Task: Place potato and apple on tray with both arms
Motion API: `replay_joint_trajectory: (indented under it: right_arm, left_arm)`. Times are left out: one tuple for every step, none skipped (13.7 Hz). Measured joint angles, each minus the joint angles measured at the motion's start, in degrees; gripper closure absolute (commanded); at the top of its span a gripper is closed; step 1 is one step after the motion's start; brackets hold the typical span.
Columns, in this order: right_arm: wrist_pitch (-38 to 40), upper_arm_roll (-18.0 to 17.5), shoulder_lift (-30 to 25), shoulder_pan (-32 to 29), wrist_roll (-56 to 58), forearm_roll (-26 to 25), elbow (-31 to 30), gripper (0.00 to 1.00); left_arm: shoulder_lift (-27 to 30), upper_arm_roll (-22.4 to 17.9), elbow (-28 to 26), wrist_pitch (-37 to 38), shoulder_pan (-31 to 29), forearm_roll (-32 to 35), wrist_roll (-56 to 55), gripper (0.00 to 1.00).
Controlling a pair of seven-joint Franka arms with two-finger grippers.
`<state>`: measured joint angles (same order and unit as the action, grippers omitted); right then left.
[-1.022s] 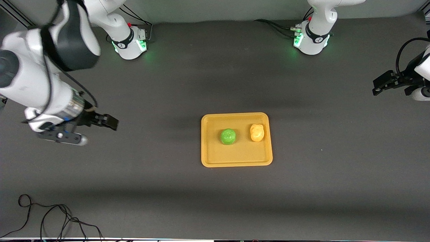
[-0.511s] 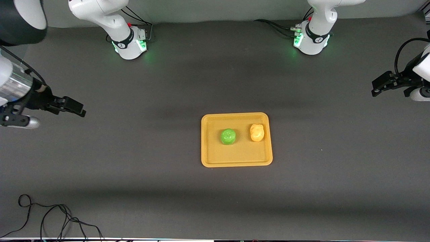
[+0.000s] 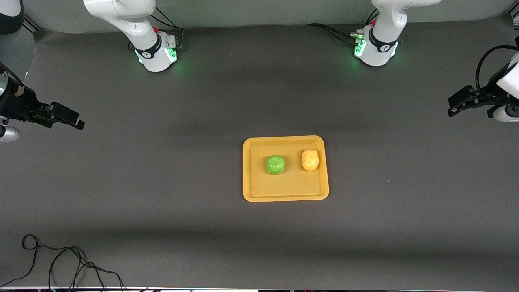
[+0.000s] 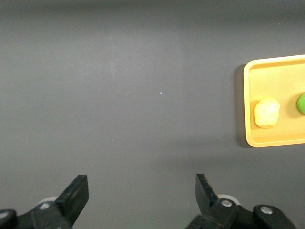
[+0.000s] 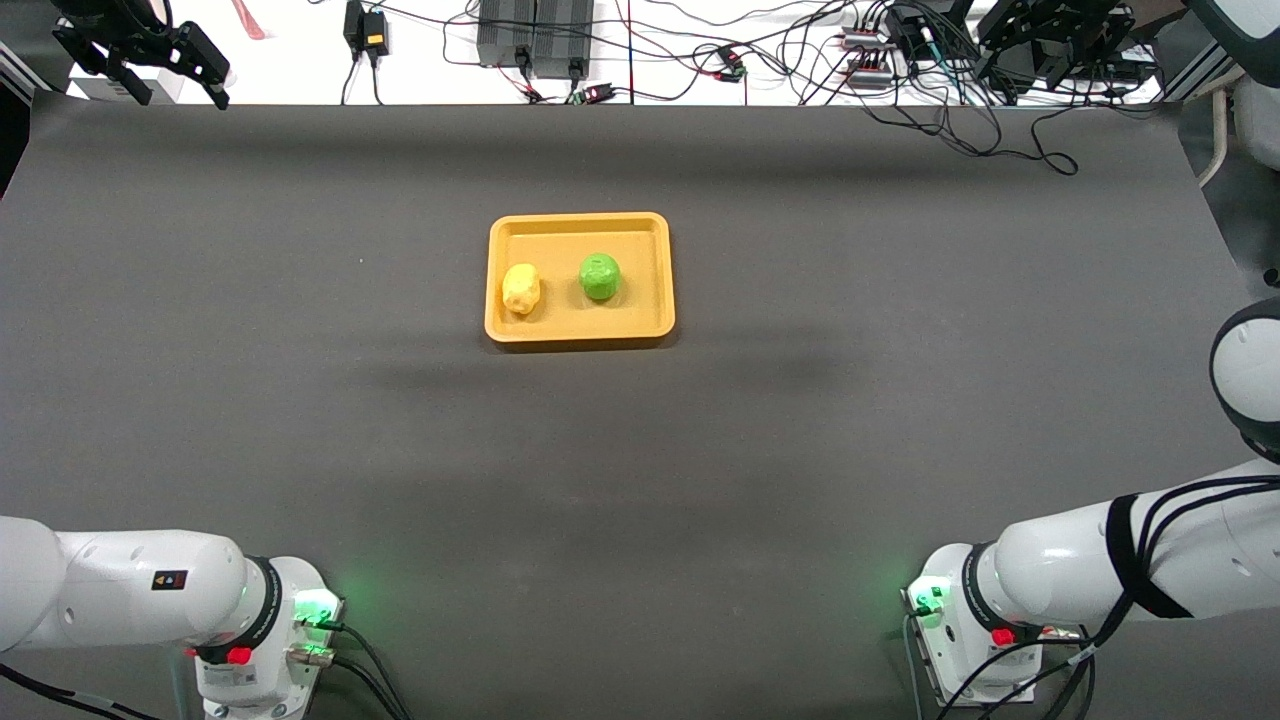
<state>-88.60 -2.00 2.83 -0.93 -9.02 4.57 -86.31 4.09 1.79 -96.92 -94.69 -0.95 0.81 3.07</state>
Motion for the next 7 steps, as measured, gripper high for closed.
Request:
replay_joint_trajectory:
  right_arm:
    - [0.15, -0.83, -0.13, -0.29, 0.19, -0.94, -0.33, 0.0]
    - [0.16, -2.82, -0.59, -0.98, 0.25, -3.11, -1.34, 0.0]
    - [0.0, -5.36, -1.23, -2.0, 0.25, -5.25, -2.75, 0.0]
    - [-0.59, -7.38, -1.98, -2.91, 0.25, -6.37, -4.25, 0.0]
    - [-2.11, -8.41, -2.92, -3.47, 0.25, -6.89, -6.11, 0.0]
    - [-4.26, -8.65, -3.92, -3.77, 0.25, -6.99, -8.12, 0.0]
    - [-5.87, -8.66, -4.71, -4.07, 0.26, -6.97, -9.79, 0.0]
  left_arm:
    - [0.0, 0.01, 0.05, 0.0, 0.03, 0.0, 0.64, 0.0]
    - [0.0, 0.01, 0.08, 0.0, 0.06, 0.0, 0.84, 0.0]
    - [0.0, 0.01, 0.09, 0.0, 0.07, 0.0, 0.84, 0.0]
    - [0.0, 0.01, 0.1, 0.01, 0.07, 0.0, 0.84, 0.0]
    - [0.0, 0.01, 0.1, 0.02, 0.07, 0.0, 0.84, 0.0]
    - [0.0, 0.01, 0.1, 0.04, 0.07, -0.01, 0.84, 0.0]
    - [0.0, 0.01, 0.1, 0.06, 0.08, -0.01, 0.84, 0.0]
